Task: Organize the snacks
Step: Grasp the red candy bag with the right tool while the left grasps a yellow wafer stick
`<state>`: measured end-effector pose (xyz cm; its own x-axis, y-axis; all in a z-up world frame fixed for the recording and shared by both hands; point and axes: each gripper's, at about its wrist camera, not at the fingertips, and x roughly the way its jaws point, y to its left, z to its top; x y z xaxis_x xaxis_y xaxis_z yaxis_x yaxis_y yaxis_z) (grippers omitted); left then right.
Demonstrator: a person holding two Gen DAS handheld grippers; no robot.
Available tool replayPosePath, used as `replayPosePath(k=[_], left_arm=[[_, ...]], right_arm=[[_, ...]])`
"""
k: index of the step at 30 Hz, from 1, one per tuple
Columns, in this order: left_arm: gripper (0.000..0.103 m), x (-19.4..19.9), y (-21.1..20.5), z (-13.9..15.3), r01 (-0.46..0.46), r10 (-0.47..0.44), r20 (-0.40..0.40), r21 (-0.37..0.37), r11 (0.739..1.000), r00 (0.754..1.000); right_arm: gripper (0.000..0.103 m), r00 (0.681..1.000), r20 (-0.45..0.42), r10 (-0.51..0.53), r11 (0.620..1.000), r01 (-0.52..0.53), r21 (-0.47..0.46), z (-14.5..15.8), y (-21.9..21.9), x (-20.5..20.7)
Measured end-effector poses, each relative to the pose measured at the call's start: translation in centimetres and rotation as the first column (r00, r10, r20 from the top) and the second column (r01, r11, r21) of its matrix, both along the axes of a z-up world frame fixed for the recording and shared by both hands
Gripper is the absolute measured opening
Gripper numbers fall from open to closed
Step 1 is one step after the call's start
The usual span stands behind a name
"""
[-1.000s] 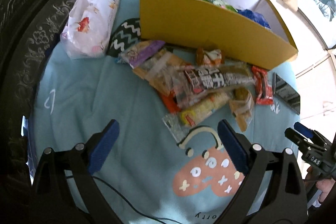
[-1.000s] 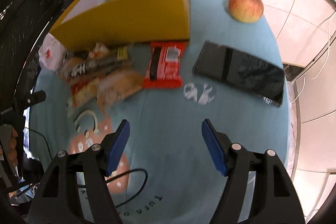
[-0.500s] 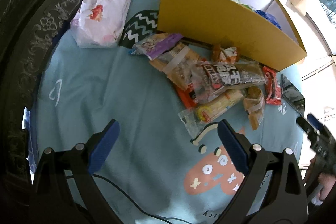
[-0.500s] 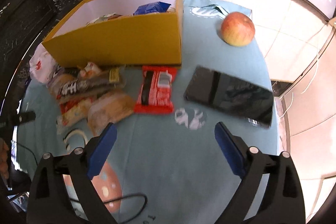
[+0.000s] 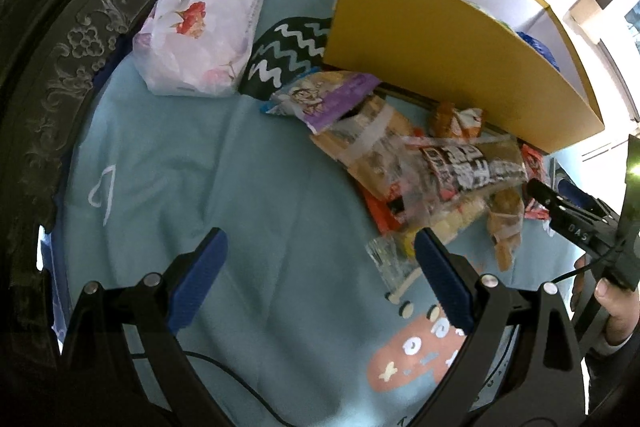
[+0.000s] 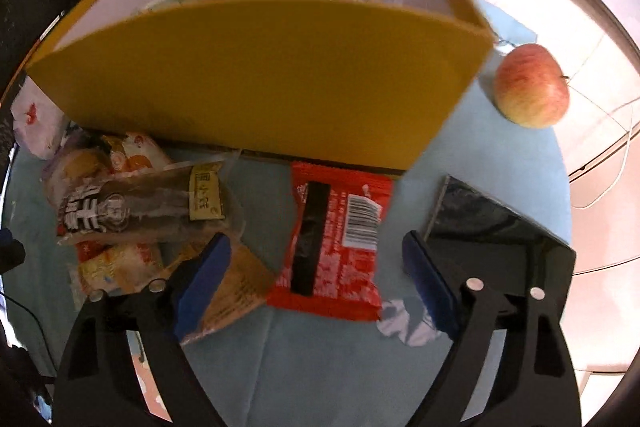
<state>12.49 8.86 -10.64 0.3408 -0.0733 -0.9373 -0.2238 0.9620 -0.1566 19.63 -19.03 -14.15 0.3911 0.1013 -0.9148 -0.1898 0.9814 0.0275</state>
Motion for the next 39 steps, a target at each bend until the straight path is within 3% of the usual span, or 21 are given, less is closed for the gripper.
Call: replayPosePath(k=[3,8,9,10,19,24,28,32,34,39], left_arm=[[0.096,0.7,0.2,-0.7,-0.006,0.006,-0.011,0.0,1.0,1.0],[0.096,1.3,-0.3,-1.1,0.003,-0.003,-0.022,0.001,1.0,1.0],[0.096,1.4,-0.4,-1.0,0.009,-0.009,-0.022,0.003,1.0,1.0],[0.096,1.5,-0.6,-1.0,0.012,-0.012,-0.02,0.004,1.0,1.0],[0.096,0.9,-2.2,0.1,0.056,-0.056,0.002,0.005,0.998,0.998],[0.096,0.2,-4.5,0.6,0.145,-0.145,0.03,0.02,0.989,0.989],[0.096,-0.2,-7.6,0.7,0.278,-0.283,0.061,0.075,0.958,0.957],[0.096,-0.2,-10.6,-0.4,0.408,-0.415,0.052,0.114,0.906,0.908],[0.096,0.0,-11.7,-1.1,0.45,-0.457,0.048,0.111,0.886,0.888],[0.095,1.1,-12.6,-2.7,0.489,-0.495,0.045,0.094,0.867,0.868]], right_arm=[[0.088,1.0,-0.027,0.01,1.0,-0.01,-0.009,-0.9,0.3,0.6],[0.063,0.998,-0.052,0.048,0.999,-0.049,-0.017,-1.9,0.8,0.9],[0.049,0.997,-0.05,0.065,0.998,-0.066,-0.003,-1.7,1.0,0.8],[0.045,0.996,-0.058,0.072,0.997,-0.071,0.016,-1.5,0.9,0.8],[0.045,0.994,-0.102,0.04,0.99,-0.026,0.138,-0.3,-1.5,-1.6],[0.045,0.994,-0.104,0.028,0.982,-0.007,0.19,1.3,-3.1,-4.6],[0.045,0.992,-0.121,0.019,0.973,0.009,0.229,1.9,-4.0,-7.5],[0.045,0.99,-0.142,0.003,0.966,0.034,0.258,2.0,-5.3,-9.8],[0.045,0.988,-0.154,-0.008,0.962,0.05,0.267,1.8,-6.0,-10.3],[0.045,0.988,-0.152,-0.023,0.954,0.068,0.293,2.1,-7.0,-10.5]])
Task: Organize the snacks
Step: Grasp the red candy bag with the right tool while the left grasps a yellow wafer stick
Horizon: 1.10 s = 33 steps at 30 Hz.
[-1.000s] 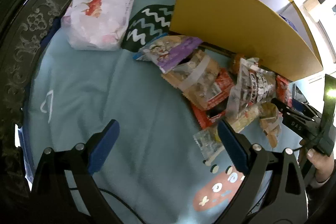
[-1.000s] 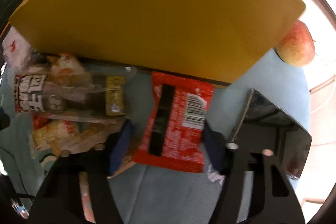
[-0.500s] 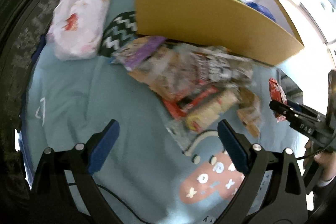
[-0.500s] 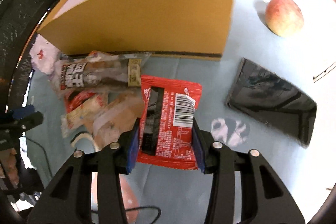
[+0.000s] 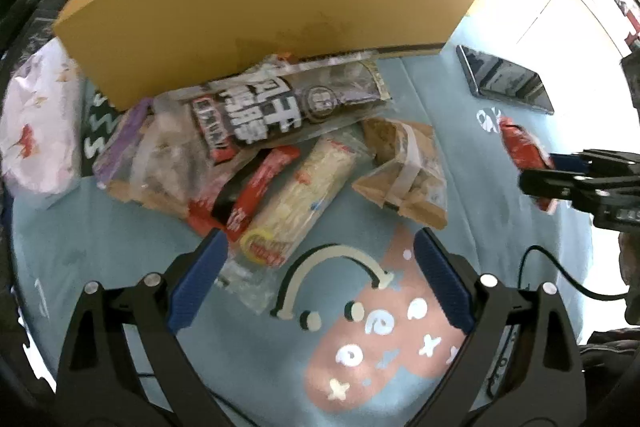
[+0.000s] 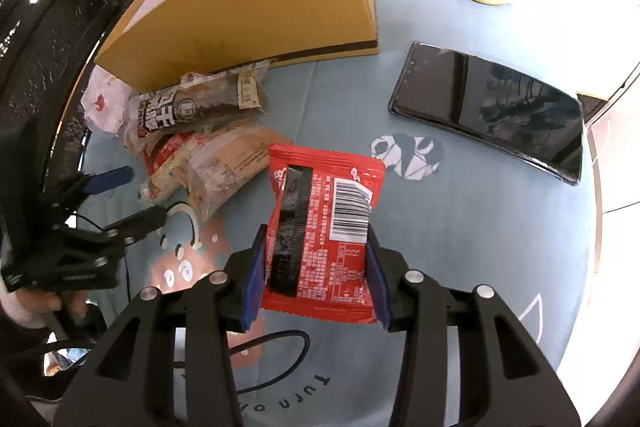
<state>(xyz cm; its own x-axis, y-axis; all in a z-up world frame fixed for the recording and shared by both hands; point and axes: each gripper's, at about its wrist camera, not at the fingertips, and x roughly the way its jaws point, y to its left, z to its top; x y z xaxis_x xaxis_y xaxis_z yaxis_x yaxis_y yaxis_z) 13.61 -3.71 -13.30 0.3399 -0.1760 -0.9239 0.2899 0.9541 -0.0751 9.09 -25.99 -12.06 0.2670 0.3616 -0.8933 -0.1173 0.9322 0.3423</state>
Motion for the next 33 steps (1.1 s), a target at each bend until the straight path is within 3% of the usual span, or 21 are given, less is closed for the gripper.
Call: replayPosePath(k=[11,16,18,23,28,33], left_arm=[[0.094,2.6,-0.4,-2.3,-0.026,0.027,-0.045,0.023,0.999,0.999],[0.071,3.0,0.6,-2.4,-0.038,0.039,-0.027,0.037,0.999,0.999],[0.055,2.8,1.4,-2.3,-0.029,0.03,-0.019,0.06,0.998,0.999],[0.039,1.3,1.3,-3.4,0.024,-0.022,-0.02,0.128,0.991,1.0],[0.035,-0.2,1.0,-3.6,0.055,-0.052,-0.034,0.11,0.992,0.998],[0.033,0.6,1.6,-3.7,0.024,-0.019,-0.059,0.087,0.996,0.998]], right_arm=[[0.045,0.999,-0.009,-0.032,0.999,0.032,0.02,-0.5,-0.7,0.5],[0.045,1.0,-0.012,-0.015,1.0,0.016,0.024,-0.6,-0.3,0.6],[0.045,1.0,-0.012,-0.013,1.0,0.014,0.023,-0.6,-0.3,0.7],[0.045,1.0,-0.014,-0.002,1.0,0.002,0.025,-0.6,-0.2,0.8],[0.045,1.0,-0.018,-0.002,1.0,0.002,0.025,-0.5,-0.2,0.7],[0.045,1.0,-0.02,0.003,1.0,-0.002,0.029,-0.2,0.2,0.5]])
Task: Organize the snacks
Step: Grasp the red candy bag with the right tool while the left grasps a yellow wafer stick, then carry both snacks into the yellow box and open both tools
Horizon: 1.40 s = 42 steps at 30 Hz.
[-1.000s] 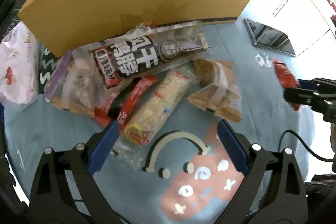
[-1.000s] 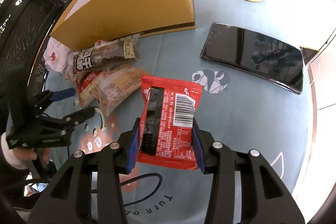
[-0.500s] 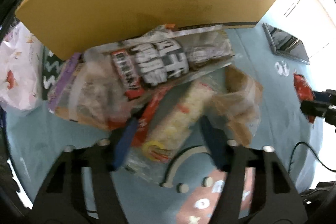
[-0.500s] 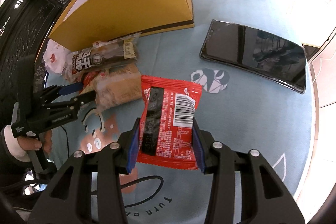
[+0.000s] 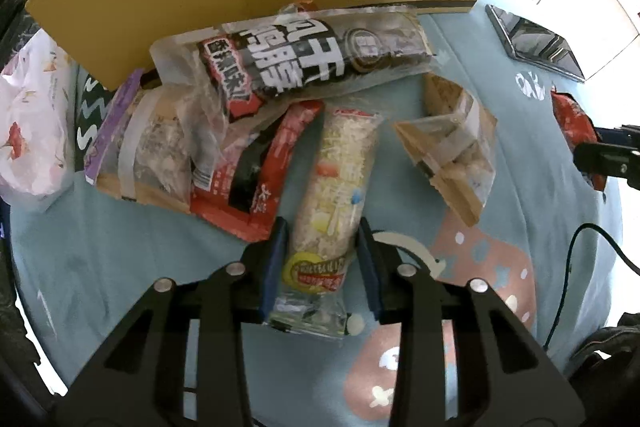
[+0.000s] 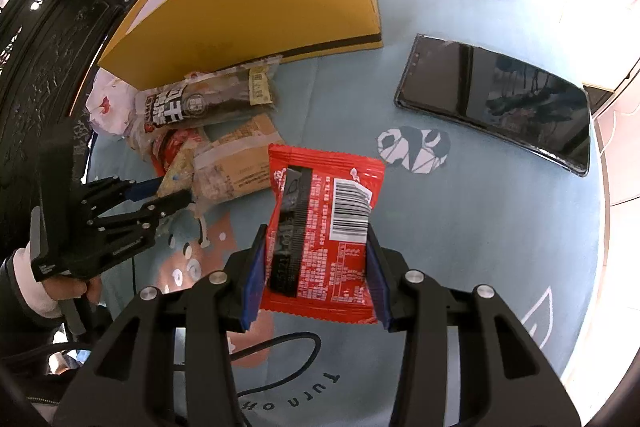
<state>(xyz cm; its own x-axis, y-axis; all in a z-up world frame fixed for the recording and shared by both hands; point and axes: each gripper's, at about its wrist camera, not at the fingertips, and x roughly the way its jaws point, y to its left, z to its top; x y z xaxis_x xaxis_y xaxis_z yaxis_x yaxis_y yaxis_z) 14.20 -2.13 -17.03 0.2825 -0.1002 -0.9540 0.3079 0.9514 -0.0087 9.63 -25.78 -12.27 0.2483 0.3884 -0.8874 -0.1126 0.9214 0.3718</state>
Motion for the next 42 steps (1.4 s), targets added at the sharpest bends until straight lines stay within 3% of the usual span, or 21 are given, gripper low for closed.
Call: replayPosePath(k=[4,23,29,35,42], left_arm=[[0.03,0.6,0.2,0.3,-0.017,0.016,-0.035,-0.032,0.999,0.999],[0.028,-5.1,2.6,7.2,-0.1,0.109,0.037,-0.187,0.977,0.993],[0.028,-5.8,2.3,3.0,-0.136,0.13,-0.054,-0.135,0.981,0.99],[0.029,-6.1,2.0,0.6,-0.147,0.134,-0.118,-0.11,0.983,0.984],[0.031,-5.6,1.4,1.2,-0.109,0.098,-0.154,-0.068,0.992,0.983]], right_arm=[[0.045,1.0,0.027,0.008,1.0,-0.009,0.008,1.1,0.2,-0.3],[0.045,0.994,0.077,0.083,0.996,-0.086,0.036,3.4,1.9,-1.1],[0.045,0.993,0.044,0.108,0.994,-0.109,0.022,2.3,2.5,-1.5],[0.045,0.993,0.05,0.107,0.994,-0.108,0.019,2.6,2.4,-1.7],[0.045,0.993,0.037,0.116,0.993,-0.117,0.014,2.2,2.7,-1.9]])
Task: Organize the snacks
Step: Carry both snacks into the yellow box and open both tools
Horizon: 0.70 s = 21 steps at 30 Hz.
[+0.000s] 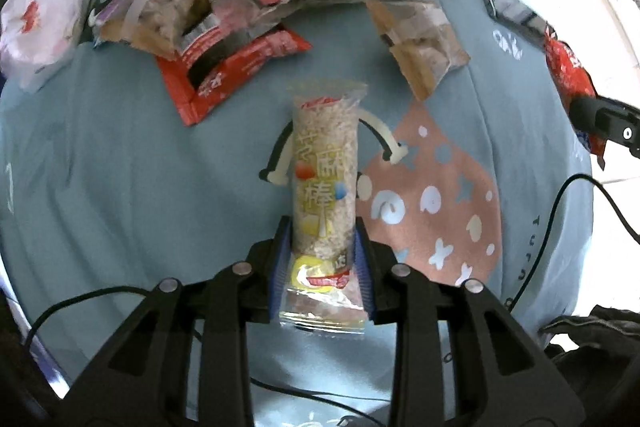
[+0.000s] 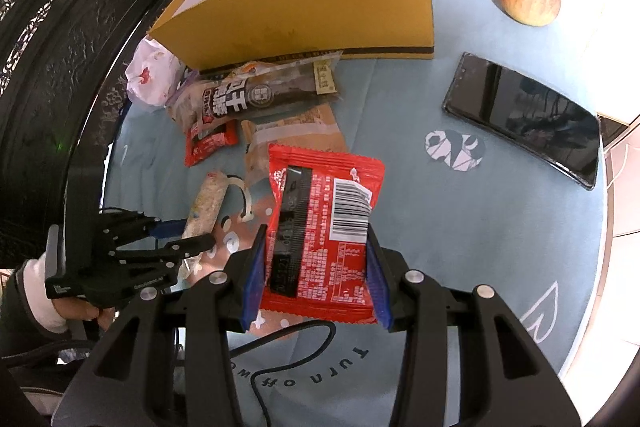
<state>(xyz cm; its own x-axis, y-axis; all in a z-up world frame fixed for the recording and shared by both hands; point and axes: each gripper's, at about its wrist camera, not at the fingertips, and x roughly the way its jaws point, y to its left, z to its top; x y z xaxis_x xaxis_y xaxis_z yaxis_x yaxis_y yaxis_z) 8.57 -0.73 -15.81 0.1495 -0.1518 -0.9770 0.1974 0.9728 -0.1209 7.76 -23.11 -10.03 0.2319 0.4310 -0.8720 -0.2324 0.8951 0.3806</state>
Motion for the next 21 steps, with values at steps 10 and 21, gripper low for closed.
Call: replayPosePath(k=[10,21], left_arm=[[0.028,-1.0,-1.0,4.1,-0.025,0.027,0.091,-0.017,1.0,0.996],[0.028,0.3,-1.2,14.3,-0.057,0.081,0.338,-0.079,0.995,0.938]], right_arm=[[0.045,0.999,0.029,0.015,1.0,-0.015,0.0,1.1,0.2,0.1],[0.045,0.965,0.254,-0.066,0.995,0.044,0.09,8.3,-1.0,3.0]])
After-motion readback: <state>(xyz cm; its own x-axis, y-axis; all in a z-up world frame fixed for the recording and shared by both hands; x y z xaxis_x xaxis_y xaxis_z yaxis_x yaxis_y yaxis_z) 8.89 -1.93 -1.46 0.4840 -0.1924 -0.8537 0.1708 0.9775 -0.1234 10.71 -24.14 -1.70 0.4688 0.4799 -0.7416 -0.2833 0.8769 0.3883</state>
